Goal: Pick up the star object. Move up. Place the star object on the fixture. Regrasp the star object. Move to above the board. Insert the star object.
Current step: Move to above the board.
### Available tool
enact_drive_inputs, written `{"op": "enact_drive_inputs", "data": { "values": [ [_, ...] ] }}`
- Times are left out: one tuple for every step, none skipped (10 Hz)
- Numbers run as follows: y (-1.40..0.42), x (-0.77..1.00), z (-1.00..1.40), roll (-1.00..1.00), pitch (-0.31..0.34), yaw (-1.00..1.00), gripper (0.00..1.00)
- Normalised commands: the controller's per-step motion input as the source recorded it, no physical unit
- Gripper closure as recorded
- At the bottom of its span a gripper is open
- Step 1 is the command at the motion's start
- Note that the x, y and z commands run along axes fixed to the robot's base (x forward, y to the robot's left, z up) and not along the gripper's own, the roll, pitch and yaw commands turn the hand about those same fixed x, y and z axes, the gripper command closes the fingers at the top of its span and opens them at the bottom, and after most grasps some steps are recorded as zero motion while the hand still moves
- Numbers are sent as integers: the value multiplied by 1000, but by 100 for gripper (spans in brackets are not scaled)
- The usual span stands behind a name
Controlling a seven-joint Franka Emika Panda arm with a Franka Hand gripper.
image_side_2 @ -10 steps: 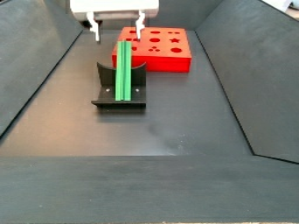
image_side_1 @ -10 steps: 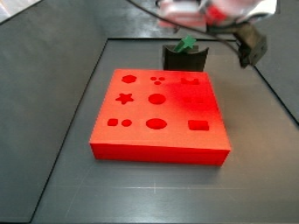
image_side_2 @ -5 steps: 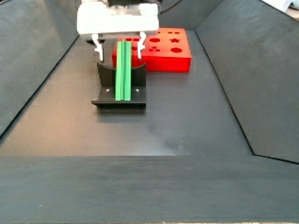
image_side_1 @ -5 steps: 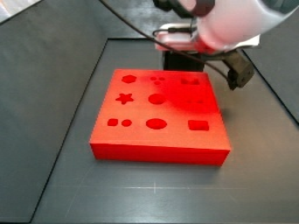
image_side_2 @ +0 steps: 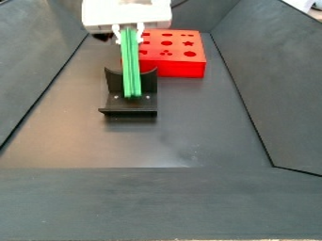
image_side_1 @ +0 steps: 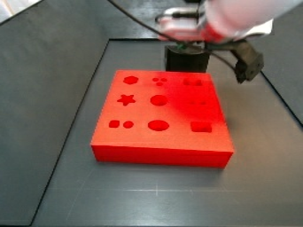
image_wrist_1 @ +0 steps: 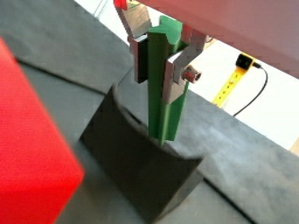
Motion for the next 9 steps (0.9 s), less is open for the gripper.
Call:
{"op": "enact_drive_inputs", "data": {
  "values": [
    [-131,-22,1000,-31,116,135,100],
    [-126,-20,1000,-26,83,140,100],
    [-123,-18,1000,-26,66,135,100],
    [-118,-15,1000,-23,49,124,100],
    [-114,-12,1000,-22,40,112,100],
    [-108,-10,1000,-19,34,92,100],
    [-105,-7,1000,-20,34,77,100],
    [-99,-2,1000,-24,39,59,100],
    [-96,-2,1000,-26,45,54,100]
  ]
}}
